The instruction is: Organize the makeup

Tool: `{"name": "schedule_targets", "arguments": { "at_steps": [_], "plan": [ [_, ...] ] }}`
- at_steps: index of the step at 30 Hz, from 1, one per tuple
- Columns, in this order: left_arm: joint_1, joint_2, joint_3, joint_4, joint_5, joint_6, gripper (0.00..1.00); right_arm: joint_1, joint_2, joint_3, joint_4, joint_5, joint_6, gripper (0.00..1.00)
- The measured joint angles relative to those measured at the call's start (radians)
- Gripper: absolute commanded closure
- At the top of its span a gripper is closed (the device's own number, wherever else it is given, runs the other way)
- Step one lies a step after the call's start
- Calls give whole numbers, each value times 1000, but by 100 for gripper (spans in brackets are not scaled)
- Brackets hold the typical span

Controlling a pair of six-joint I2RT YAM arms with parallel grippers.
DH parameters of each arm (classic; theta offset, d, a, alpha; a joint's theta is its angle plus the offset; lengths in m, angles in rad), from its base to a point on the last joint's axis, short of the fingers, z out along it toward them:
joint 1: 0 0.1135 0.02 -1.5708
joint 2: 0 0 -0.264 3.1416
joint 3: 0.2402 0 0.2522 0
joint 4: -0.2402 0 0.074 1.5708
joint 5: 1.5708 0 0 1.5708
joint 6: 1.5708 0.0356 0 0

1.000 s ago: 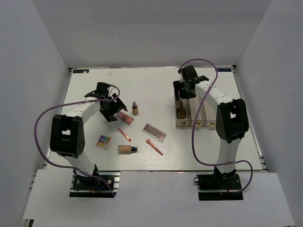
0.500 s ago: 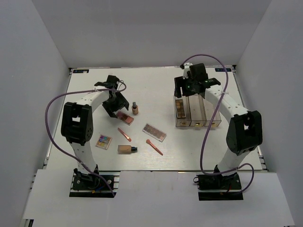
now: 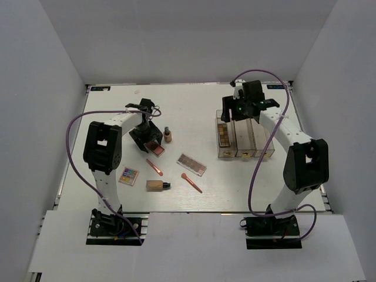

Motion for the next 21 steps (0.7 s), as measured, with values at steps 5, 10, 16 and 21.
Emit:
{"name": "schedule_targets", "arguments": {
  "at_steps": [5, 10, 16, 21],
  "plan": [
    [0, 10, 14, -7, -4, -10, 38, -10, -32, -20, 4, -15, -1, 27],
    [0, 14, 20, -18, -11, -10, 58, -21, -62, -35, 9, -34, -1, 27],
    [2, 4, 16, -18, -29, -6, 78, -32, -64, -39, 14, -64, -7, 26],
    [0, -41, 69, -47, -93, 27, 82, -37, -75, -49, -2, -156, -75, 32]
  ]
}}
